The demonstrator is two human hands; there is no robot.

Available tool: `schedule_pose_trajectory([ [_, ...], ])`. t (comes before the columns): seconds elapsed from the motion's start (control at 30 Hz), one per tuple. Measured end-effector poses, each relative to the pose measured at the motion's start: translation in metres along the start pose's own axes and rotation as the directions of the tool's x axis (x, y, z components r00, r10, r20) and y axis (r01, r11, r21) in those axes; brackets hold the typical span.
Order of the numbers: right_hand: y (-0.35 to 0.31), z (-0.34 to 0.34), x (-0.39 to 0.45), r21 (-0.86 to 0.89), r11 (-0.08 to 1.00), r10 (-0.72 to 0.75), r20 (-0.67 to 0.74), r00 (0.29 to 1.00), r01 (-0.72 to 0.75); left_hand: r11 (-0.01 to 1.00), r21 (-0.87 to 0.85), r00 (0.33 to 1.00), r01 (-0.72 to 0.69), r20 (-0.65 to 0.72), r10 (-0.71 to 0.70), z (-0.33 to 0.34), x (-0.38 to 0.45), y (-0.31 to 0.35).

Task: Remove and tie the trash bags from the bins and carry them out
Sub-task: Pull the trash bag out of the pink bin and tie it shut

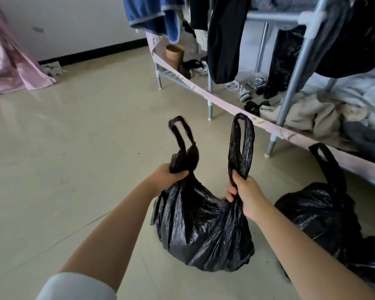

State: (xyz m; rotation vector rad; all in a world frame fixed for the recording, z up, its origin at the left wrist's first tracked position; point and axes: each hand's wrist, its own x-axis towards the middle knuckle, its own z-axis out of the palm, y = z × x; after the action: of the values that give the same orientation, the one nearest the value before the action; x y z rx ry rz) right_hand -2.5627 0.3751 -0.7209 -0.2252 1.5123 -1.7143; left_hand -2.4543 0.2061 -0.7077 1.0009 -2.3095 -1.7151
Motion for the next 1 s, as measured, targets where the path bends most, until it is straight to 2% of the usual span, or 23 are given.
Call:
schedule_pose_trajectory([
  [0.07,0.000,-0.003,0.003,0.056,0.998,0.041,-0.053,0.998,-0.038,0.996,-0.085,0.999,0.002,-0.051,-0.006,0.007,-0.001,0.000],
  [0.13,-0.003,-0.008,0.008,0.135,0.990,0.063,-0.098,0.993,-0.050,0.936,-0.352,0.998,-0.009,-0.064,-0.014,0.012,-0.005,0.002],
  [0.2,-0.007,-0.014,0.012,0.223,0.974,0.072,-0.101,0.992,-0.048,0.781,-0.623,0.994,-0.055,-0.112,-0.019,0.017,-0.007,0.003],
  [0.23,-0.008,-0.015,0.015,0.242,0.969,0.068,-0.096,0.993,-0.043,0.664,-0.743,0.986,-0.084,-0.158,-0.052,0.020,-0.007,0.002],
  [0.3,-0.011,-0.014,0.020,0.205,0.979,0.045,-0.114,0.992,-0.021,0.476,-0.872,0.963,-0.112,-0.214,-0.165,0.025,-0.008,0.002],
  [0.33,-0.012,-0.012,0.023,0.182,0.983,0.023,-0.127,0.992,0.000,0.451,-0.887,0.954,-0.099,-0.214,-0.212,0.026,-0.009,0.003],
  [0.37,-0.013,-0.009,0.026,0.190,0.982,0.007,-0.120,0.993,0.016,0.487,-0.871,0.945,-0.068,-0.213,-0.250,0.025,-0.011,0.003],
  [0.43,-0.012,-0.005,0.029,0.229,0.973,-0.012,-0.051,0.999,0.024,0.633,-0.773,0.922,0.034,-0.221,-0.319,0.023,-0.015,0.000],
  [0.47,-0.010,-0.003,0.031,0.193,0.981,-0.027,-0.006,1.000,0.028,0.696,-0.711,0.908,0.097,-0.223,-0.354,0.024,-0.017,-0.002],
  [0.57,0.006,0.006,0.030,-0.194,0.981,0.004,0.180,0.984,0.031,0.824,-0.481,0.898,0.301,-0.147,-0.414,0.038,-0.027,-0.011],
  [0.63,0.016,0.013,0.028,-0.356,0.934,0.104,0.312,0.945,0.015,0.862,-0.320,0.884,0.394,-0.124,-0.450,0.048,-0.037,-0.025],
  [0.7,0.020,0.020,0.024,-0.400,0.916,0.185,0.369,0.911,-0.024,0.860,-0.253,0.869,0.444,-0.115,-0.482,0.050,-0.047,-0.039],
  [0.73,0.023,0.024,0.021,-0.436,0.900,0.177,0.377,0.909,0.006,0.858,-0.238,0.867,0.455,-0.103,-0.488,0.049,-0.051,-0.044],
  [0.8,0.027,0.034,0.014,-0.607,0.763,0.042,0.389,0.920,0.222,0.863,-0.237,0.879,0.446,-0.067,-0.472,0.042,-0.055,-0.049],
  [0.87,0.031,0.041,0.011,-0.749,0.496,-0.140,0.430,0.892,0.439,0.878,-0.226,0.901,0.423,0.002,-0.434,0.037,-0.056,-0.047],
  [0.9,0.031,0.042,0.009,-0.765,0.426,-0.175,0.454,0.874,0.483,0.885,-0.239,0.915,0.399,0.045,-0.400,0.034,-0.056,-0.044],
  [1.0,0.026,0.035,0.008,-0.778,0.379,-0.131,0.491,0.861,0.502,0.824,-0.466,0.947,0.321,0.163,-0.277,0.025,-0.059,-0.043],
])
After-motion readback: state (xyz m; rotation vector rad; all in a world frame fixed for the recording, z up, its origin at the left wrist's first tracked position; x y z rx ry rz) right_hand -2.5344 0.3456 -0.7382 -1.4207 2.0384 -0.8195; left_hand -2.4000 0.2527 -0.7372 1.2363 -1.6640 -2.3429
